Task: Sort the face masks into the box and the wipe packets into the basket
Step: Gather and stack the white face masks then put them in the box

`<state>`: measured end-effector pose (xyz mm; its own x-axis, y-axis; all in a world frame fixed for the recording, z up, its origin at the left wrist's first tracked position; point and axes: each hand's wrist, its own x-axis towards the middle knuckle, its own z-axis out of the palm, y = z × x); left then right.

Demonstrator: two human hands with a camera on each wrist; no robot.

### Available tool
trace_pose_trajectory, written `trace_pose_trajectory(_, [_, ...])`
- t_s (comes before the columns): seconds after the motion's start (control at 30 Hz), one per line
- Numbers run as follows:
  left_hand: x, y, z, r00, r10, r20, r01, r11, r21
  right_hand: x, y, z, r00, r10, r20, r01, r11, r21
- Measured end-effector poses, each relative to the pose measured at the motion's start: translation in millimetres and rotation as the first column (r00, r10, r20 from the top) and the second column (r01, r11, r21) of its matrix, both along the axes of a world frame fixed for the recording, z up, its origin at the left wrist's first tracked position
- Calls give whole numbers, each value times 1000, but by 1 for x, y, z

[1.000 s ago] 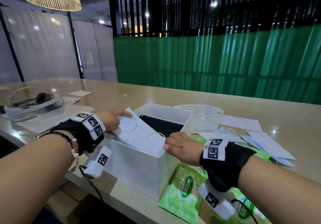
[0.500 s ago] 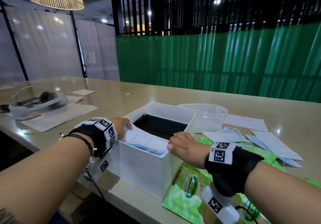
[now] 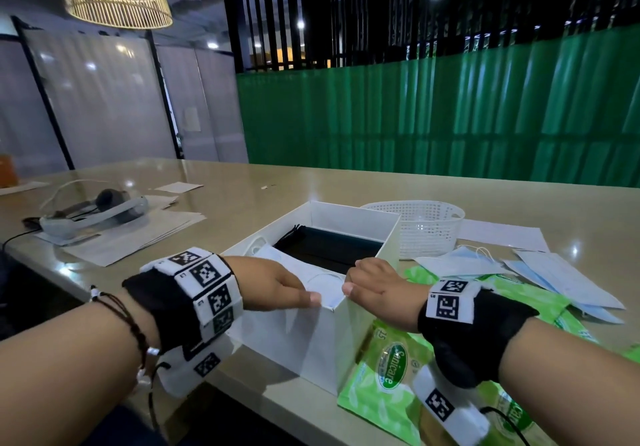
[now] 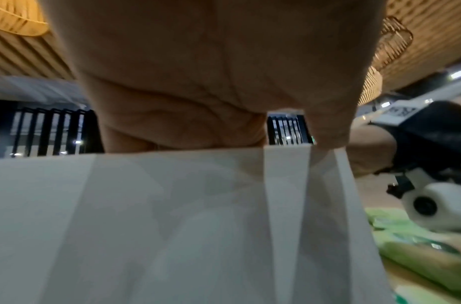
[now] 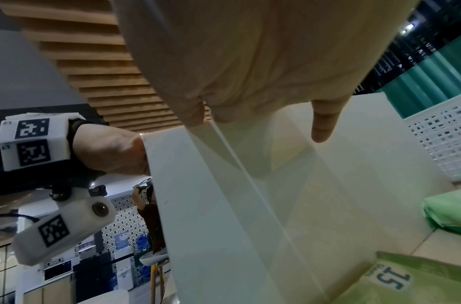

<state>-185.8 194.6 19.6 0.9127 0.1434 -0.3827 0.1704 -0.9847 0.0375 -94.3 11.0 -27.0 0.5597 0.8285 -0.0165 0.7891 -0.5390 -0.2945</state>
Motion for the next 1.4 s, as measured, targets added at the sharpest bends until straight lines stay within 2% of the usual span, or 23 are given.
trace_pose_trajectory(0.13, [5,-3,-5,997,-41,-59,41,999,10,-1,-1,0,996,38,79,-33,997,-65])
trace_pose_trajectory(0.27, [10,-4,-2,998,-34,-61,32,998,-48,-3,0,1,991,29,134,-21,998,-65])
trace_pose_trajectory(0.4, [13,11,4,999,23,46,-19,997,-80,-3,2,0,990,-4,142,14,998,-68])
trace_pose_trajectory(0.5, [17,29,3,981,169,93,-167,986,-27,0,3,-1,991,5,137,4,998,-67])
trace_pose_trajectory(0.6, [18,38,-2,943,317,101,-315,948,-42,2,5,-3,982,66,174,-48,994,-103])
trace_pose_trajectory(0.7, [23,36,-9,948,317,23,-317,949,-4,5,3,-5,986,53,160,-47,998,-45])
trace_pose_trajectory(0.8, [28,36,-14,944,329,4,-329,944,37,3,2,-4,993,55,101,-56,998,7])
trace_pose_trajectory(0.93, [37,36,-11,946,320,55,-320,947,-3,7,3,-6,996,49,77,-51,998,22])
trace_pose_trajectory(1.03, [47,35,-12,917,377,133,-373,926,-54,6,3,-7,990,68,121,-66,998,-22])
trace_pose_trajectory(1.13, [52,31,-17,911,405,73,-396,911,-113,2,1,-7,982,53,181,-43,997,-59])
trace_pose_trajectory(1.3, [45,21,-20,938,347,9,-342,928,-148,5,2,-8,993,45,106,-48,998,31])
trace_pose_trajectory(1.4, [39,25,-18,947,321,-8,-317,931,-178,6,3,-9,983,79,167,-72,996,-48])
